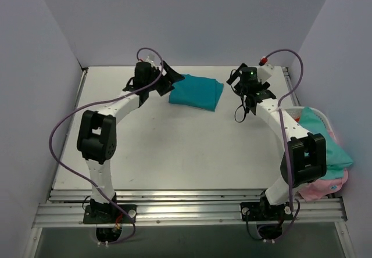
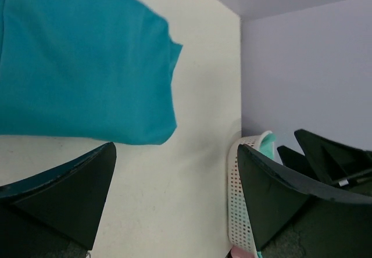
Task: Fold and stack the t-shirts
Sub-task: Put the neatly folded tshirt into the corner of the board with the left arm
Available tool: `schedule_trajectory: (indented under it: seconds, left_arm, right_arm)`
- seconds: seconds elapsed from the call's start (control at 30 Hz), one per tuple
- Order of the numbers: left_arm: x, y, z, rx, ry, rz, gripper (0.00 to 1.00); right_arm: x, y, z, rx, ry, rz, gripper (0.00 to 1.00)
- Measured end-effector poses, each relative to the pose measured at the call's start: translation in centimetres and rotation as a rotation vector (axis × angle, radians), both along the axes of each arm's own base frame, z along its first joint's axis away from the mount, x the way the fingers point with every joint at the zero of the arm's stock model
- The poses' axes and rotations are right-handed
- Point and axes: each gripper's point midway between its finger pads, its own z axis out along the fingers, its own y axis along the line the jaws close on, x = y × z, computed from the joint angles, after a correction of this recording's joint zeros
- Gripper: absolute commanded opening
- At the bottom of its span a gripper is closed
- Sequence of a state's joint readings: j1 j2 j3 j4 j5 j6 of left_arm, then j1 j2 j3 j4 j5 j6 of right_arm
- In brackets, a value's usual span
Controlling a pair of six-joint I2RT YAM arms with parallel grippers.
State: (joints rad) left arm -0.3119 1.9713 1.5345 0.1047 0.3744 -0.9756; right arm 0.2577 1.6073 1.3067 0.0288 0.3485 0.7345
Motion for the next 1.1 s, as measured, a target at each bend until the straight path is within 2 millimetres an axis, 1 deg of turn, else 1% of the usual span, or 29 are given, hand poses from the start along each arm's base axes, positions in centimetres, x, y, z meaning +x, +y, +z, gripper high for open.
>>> schedule_trajectory:
  seconds: [0.07,0.1,0.13,0.17,0.2,0.23,0.27,0.3,0.33,0.43,0.5,0.6,0.67,0.7,0.77,0.8,0.87,1.0,1.1]
  left_arm:
    - [-0.2,-2.2,-4.0,0.011,0.081,-0.003,0.95]
    - [-0.5,-3.2,-6.4,0.022,0.127,-0.005,0.95]
    - [-0.8,-4.0,-8.5,0.032,0.172,-0.002,0.95]
    - [-1.2,-4.7,-10.3,0.043,0.209,0.002,0.95]
    - [-1.6,-5.3,-11.9,0.052,0.246,0.007,0.95]
    - [-1.9,-5.7,-13.2,0.06,0.277,0.017,0.95]
    - [-2.1,-6.0,-14.2,0.064,0.307,0.038,0.95]
    - [-2.2,-6.0,-14.8,0.066,0.326,0.057,0.95]
    - [-2.0,-6.0,-15.0,0.062,0.338,0.082,0.95]
    - [-1.1,-5.5,-14.8,0.039,0.347,0.166,0.95]
    - [-0.6,-5.1,-14.8,0.027,0.355,0.221,0.95]
    - [0.2,-4.4,-14.9,0.013,0.361,0.309,0.95]
    - [0.6,-4.3,-15.0,0.006,0.367,0.351,0.99]
    - [0.8,-4.3,-15.0,0.002,0.371,0.367,0.79]
    - [1.9,-4.9,-14.9,-0.02,0.37,0.39,0.44]
    - [2.5,-5.1,-15.1,-0.028,0.369,0.396,0.15]
    - [3.4,-5.8,-15.5,-0.032,0.368,0.389,0.03]
    - [4.5,-5.9,-17.3,-0.017,0.399,0.393,0.02]
    - [4.9,-5.1,-17.5,-0.01,0.405,0.406,0.02]
  right_arm:
    - [-1.7,-0.3,-3.7,-0.012,0.079,0.006,0.89]
    - [-2.6,-0.5,-5.2,-0.017,0.113,0.009,0.89]
    - [-3.5,-0.6,-6.2,-0.019,0.137,0.01,0.89]
    - [-4.4,-0.8,-6.8,-0.022,0.154,0.011,0.89]
    - [-5.1,-1.0,-7.0,-0.02,0.159,0.012,0.89]
    - [-5.7,-1.1,-6.7,-0.017,0.155,0.012,0.89]
    - [-6.1,-1.2,-6.0,-0.01,0.134,0.012,0.89]
    - [-6.5,-1.3,-5.0,-0.004,0.11,0.011,0.89]
    - [-6.8,-1.4,-3.9,0.004,0.08,0.011,0.89]
    - [-7.9,-1.8,-0.2,0.027,-0.016,0.008,0.89]
    - [-8.6,-2.0,1.5,0.038,-0.063,0.005,0.89]
    - [-9.5,-2.3,2.6,0.048,-0.1,0.003,0.89]
    - [-9.9,-2.4,2.6,0.05,-0.103,0.002,0.89]
    - [-10.1,-2.5,2.4,0.05,-0.101,0.002,0.89]
    - [-10.4,-2.6,1.9,0.048,-0.092,0.001,0.89]
    - [-10.5,-2.6,1.7,0.047,-0.087,0.001,0.89]
    - [-10.6,-2.6,1.2,0.044,-0.077,0.0,0.89]
    - [-10.7,-3.0,1.0,0.041,-0.069,-0.008,0.89]
    - [-10.7,-3.1,1.0,0.042,-0.071,-0.01,0.89]
